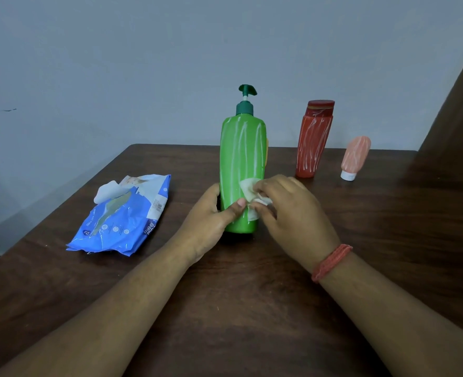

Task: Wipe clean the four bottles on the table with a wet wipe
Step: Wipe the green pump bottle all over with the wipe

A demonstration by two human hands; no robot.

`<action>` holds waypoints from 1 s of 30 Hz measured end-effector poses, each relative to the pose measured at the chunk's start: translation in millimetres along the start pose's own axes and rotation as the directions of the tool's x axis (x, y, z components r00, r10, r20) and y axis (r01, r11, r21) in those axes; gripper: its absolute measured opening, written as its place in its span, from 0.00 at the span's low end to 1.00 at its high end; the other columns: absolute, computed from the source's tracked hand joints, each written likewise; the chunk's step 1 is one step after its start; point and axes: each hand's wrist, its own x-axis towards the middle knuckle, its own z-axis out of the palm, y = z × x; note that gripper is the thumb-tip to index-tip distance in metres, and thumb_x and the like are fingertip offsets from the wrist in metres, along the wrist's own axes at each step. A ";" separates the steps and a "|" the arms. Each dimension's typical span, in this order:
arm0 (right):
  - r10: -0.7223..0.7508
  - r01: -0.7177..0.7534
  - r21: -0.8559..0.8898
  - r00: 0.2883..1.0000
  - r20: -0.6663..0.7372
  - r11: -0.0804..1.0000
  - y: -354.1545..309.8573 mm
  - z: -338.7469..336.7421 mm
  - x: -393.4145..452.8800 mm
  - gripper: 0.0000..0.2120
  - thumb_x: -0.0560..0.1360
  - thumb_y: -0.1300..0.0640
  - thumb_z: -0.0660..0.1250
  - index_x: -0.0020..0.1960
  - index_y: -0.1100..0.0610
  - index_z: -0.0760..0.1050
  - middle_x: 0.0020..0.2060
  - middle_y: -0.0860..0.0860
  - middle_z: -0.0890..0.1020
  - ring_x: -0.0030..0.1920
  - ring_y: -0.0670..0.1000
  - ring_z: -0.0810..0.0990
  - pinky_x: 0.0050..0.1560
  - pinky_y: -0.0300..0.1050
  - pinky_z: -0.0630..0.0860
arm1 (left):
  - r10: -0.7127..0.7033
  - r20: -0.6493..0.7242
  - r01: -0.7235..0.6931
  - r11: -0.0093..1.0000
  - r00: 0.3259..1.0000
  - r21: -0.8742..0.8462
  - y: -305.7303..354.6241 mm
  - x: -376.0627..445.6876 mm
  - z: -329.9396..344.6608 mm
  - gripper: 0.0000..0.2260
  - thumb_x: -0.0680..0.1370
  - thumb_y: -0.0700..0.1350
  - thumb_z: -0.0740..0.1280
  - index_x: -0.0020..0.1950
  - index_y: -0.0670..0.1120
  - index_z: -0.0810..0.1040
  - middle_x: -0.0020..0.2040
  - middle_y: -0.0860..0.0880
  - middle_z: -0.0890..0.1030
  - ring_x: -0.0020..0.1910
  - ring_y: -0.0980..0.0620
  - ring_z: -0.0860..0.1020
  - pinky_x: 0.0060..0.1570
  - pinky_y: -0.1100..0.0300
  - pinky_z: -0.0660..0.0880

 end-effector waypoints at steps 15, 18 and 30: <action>-0.047 0.036 0.174 0.997 0.060 0.984 7.0 7.8 -5.2 0.04 0.75 0.62 0.71 0.50 0.58 0.81 0.46 0.49 0.77 0.45 0.48 0.77 0.45 0.43 0.76 | 0.001 -0.003 -0.001 1.000 1.000 -0.014 -4.1 2.6 -4.2 0.19 0.75 0.53 0.71 0.65 0.53 0.76 0.58 0.53 0.85 0.59 0.54 0.83 0.54 0.59 0.78; 0.051 -0.032 0.196 0.994 -0.093 0.980 11.4 9.0 6.1 0.04 0.75 0.63 0.71 0.50 0.59 0.81 0.47 0.50 0.79 0.46 0.46 0.77 0.46 0.34 0.71 | -0.003 0.017 0.003 1.000 1.000 0.000 -2.4 4.0 -5.0 0.19 0.75 0.54 0.71 0.65 0.54 0.76 0.58 0.55 0.85 0.57 0.56 0.83 0.50 0.63 0.79; -0.096 0.084 0.202 0.994 0.049 0.976 7.6 13.3 -2.7 0.04 0.75 0.60 0.72 0.50 0.56 0.81 0.45 0.47 0.76 0.44 0.46 0.76 0.42 0.40 0.73 | -0.025 -0.014 0.024 0.999 1.000 -0.046 -6.3 6.3 -5.7 0.20 0.73 0.52 0.73 0.64 0.51 0.77 0.57 0.51 0.85 0.58 0.52 0.83 0.56 0.56 0.77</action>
